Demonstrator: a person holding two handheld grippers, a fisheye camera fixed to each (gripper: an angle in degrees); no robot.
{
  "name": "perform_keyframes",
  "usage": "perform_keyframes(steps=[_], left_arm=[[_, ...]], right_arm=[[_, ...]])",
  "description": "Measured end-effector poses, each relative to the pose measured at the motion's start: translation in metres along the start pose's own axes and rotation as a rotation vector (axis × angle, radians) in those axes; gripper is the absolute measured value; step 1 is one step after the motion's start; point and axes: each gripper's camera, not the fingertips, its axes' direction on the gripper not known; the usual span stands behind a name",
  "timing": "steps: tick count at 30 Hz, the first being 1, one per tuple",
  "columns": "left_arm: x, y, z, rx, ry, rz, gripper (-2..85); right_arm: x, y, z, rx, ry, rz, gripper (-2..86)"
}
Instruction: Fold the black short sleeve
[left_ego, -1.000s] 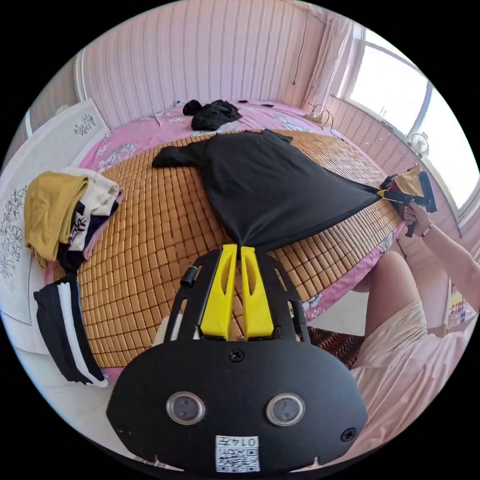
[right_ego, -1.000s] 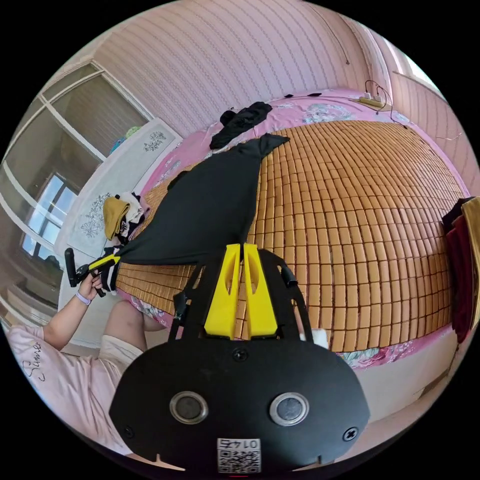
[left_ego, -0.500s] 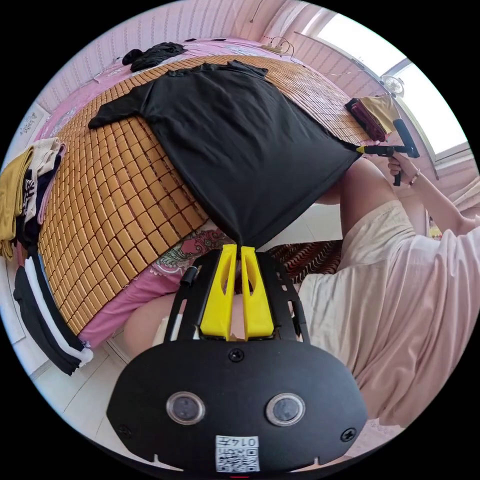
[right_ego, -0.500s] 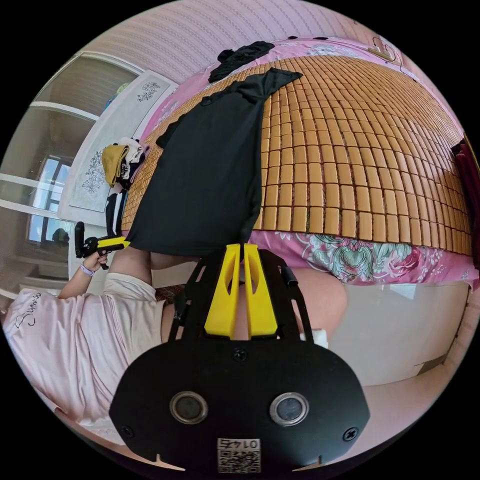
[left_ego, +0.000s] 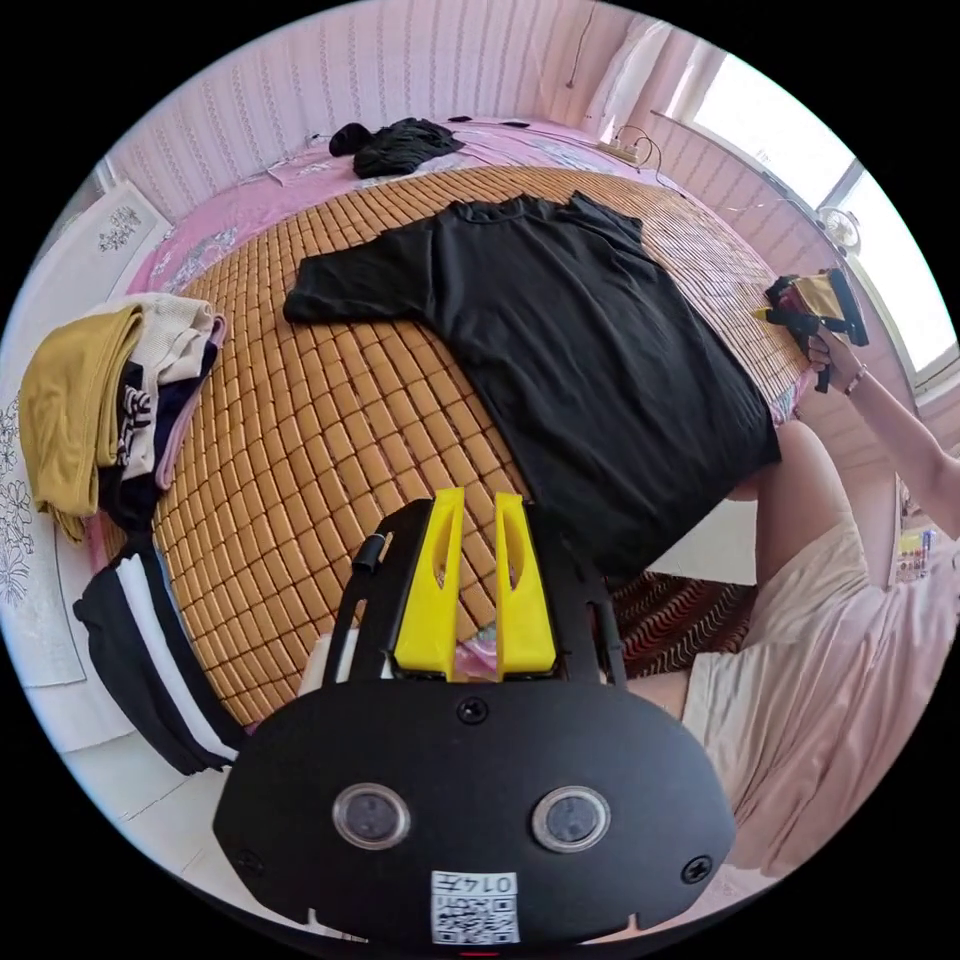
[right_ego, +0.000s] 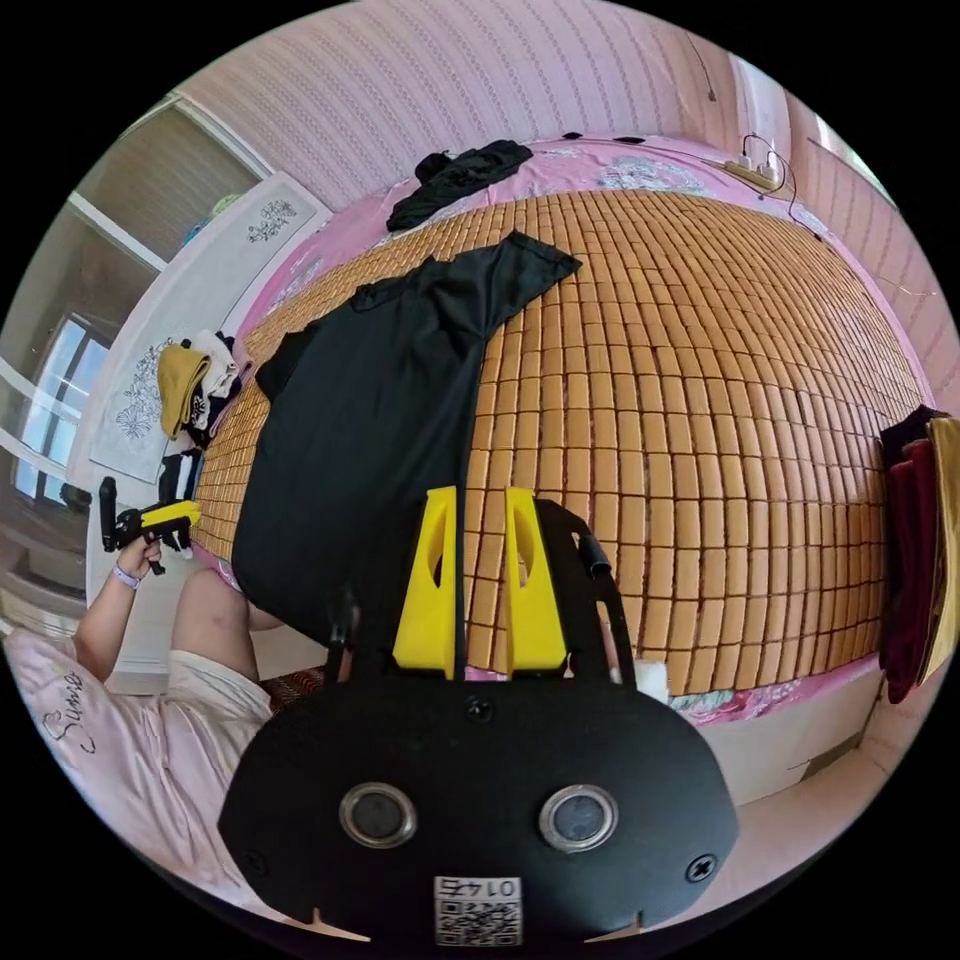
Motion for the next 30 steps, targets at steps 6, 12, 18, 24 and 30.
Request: perform_keyframes(steps=[6, 12, 18, 24, 30], left_arm=[[-0.071, -0.106, 0.030, 0.067, -0.074, -0.145, 5.7], [-0.133, -0.190, 0.064, 0.070, -0.159, -0.309, 6.6], [-0.155, -0.228, 0.109, -0.027, -0.207, -0.383, 7.1], [-0.148, -0.219, 0.114, -0.009, -0.235, -0.369, -0.4], [-0.151, -0.183, 0.108, -0.019, -0.212, -0.437, 0.2]], right_arm=[[0.019, -0.114, 0.042, 0.049, 0.138, 0.070, 9.7], [0.045, -0.185, 0.069, 0.145, 0.195, 0.199, 11.9], [0.064, -0.199, 0.079, 0.102, 0.158, 0.248, 2.8], [0.081, -0.126, 0.019, 0.274, 0.192, 0.387, 1.9], [0.098, -0.079, 0.010, 0.186, 0.128, 0.417, 4.3]])
